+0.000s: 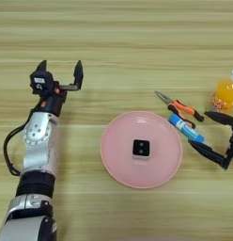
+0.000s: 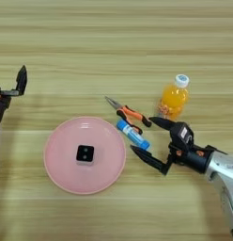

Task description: Move the objects on the table

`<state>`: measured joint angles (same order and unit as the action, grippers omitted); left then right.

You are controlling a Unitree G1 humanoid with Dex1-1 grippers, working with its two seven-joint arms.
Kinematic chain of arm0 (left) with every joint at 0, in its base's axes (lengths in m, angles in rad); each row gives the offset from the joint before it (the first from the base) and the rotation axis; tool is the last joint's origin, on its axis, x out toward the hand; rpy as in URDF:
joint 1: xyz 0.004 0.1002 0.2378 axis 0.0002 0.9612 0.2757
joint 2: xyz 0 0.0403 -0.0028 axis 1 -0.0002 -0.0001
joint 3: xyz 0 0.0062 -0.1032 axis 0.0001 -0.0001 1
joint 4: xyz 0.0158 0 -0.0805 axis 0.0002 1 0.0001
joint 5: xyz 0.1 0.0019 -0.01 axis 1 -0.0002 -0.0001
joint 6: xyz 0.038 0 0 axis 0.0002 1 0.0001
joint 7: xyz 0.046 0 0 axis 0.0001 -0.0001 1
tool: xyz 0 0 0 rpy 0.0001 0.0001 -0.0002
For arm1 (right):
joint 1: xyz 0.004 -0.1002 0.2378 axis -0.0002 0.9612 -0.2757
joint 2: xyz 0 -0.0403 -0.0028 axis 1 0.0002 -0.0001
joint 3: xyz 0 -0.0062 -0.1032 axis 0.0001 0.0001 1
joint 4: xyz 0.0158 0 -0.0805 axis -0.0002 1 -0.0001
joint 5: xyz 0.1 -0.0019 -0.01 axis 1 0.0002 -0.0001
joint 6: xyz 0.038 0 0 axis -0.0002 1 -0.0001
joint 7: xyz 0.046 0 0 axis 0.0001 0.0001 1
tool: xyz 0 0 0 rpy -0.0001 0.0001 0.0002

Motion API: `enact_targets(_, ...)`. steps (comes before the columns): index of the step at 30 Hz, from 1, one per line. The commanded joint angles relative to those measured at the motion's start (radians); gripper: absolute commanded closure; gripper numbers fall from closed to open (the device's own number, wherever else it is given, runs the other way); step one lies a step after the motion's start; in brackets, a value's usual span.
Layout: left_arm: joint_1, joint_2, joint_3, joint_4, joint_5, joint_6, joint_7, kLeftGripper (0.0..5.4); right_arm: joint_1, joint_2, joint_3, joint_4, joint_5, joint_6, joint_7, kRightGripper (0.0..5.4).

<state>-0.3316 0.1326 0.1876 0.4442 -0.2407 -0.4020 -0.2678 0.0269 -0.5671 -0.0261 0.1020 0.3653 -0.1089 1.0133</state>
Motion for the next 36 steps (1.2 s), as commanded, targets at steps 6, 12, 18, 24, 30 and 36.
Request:
enact_targets(6, -0.009, 0.005, 0.003, 0.002, 0.003, -0.006, -0.007, 0.0, -0.006, -0.009, 0.038, 0.067, -0.113, -0.028, -0.026, 0.03)
enact_targets(12, -0.005, 0.005, 0.004, -0.005, 0.004, -0.004, -0.005, 0.0, -0.013, 0.012, 0.075, 0.074, -0.182, -0.025, -0.076, 0.41)
enact_targets(18, -0.005, 0.004, 0.004, -0.007, 0.004, -0.004, -0.004, 0.0, -0.028, 0.031, 0.091, 0.103, -0.204, -0.029, -0.099, 1.19)
enact_targets(24, -0.008, 0.006, 0.006, -0.01, 0.001, -0.002, -0.004, 0.0, -0.054, 0.044, 0.091, 0.104, -0.192, 0.035, -0.123, 1.88)
enact_targets(30, -0.008, 0.006, 0.006, -0.011, 0.0, -0.001, -0.005, 0.0, -0.065, 0.048, 0.09, 0.119, -0.204, 0.067, -0.151, 2.59)
enact_targets(36, -0.007, 0.007, 0.006, -0.015, 0.0, 0.001, -0.005, 0.0, -0.074, 0.052, 0.096, 0.133, -0.215, 0.071, -0.17, 3.33)
